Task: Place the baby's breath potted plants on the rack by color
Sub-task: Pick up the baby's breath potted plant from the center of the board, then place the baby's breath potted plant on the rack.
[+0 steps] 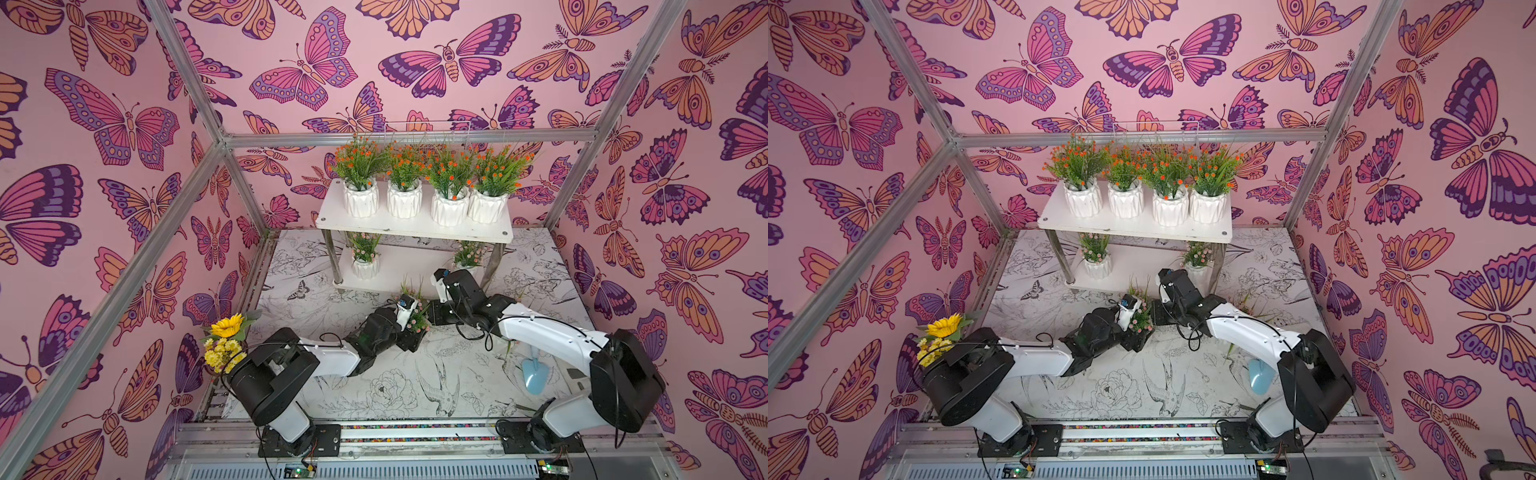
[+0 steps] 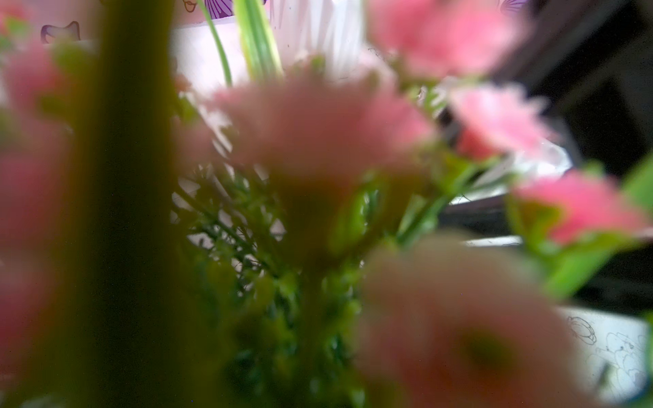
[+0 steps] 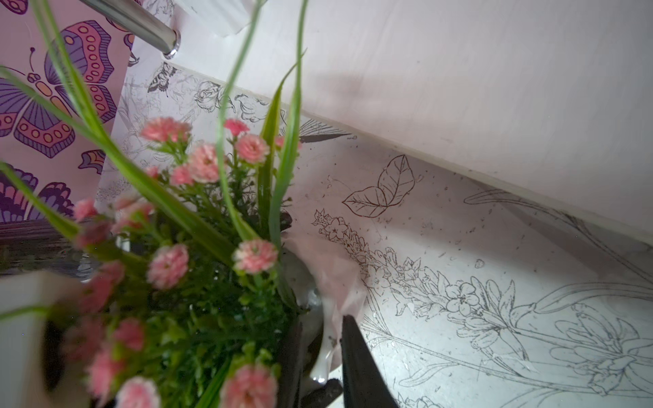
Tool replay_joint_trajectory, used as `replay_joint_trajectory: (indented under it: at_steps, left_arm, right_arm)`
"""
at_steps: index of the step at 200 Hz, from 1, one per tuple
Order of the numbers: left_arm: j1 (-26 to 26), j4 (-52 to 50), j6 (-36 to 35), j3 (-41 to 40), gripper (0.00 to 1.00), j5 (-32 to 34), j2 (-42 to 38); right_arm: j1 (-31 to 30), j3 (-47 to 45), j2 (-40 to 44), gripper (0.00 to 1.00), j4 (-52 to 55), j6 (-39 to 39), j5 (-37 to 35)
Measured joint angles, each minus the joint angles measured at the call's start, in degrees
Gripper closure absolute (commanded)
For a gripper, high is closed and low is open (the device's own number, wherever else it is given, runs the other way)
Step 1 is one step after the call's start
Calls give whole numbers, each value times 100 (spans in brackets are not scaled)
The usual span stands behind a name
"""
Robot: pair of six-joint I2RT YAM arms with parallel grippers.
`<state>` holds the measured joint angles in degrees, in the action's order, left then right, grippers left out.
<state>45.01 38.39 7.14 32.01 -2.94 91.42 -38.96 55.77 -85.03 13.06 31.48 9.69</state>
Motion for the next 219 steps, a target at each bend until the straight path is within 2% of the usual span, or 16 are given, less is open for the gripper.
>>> replay_joint_trajectory:
  at_steps: [35,68,144,180,219]
  left_arm:
    - [0,-151,0,0,35,81,-26]
    - [-2,-566,-4,59,35,184,-295]
    - [-87,-1115,-33,1040,35,387,-481]
    - [-212,-1121,-50,1657,35,407,-22]
    - [-367,-1095,-72,2380,35,365,772]
  right_arm:
    - [190,-157,402,78,87,0,-160]
    - [431,-402,1185,78,337,-2,-472]
    - [599,-1097,3307,72,1080,2,-1259]
    - [599,-1285,4037,72,1451,20,-1484]
    - [599,-1386,4402,71,1827,22,-1646]
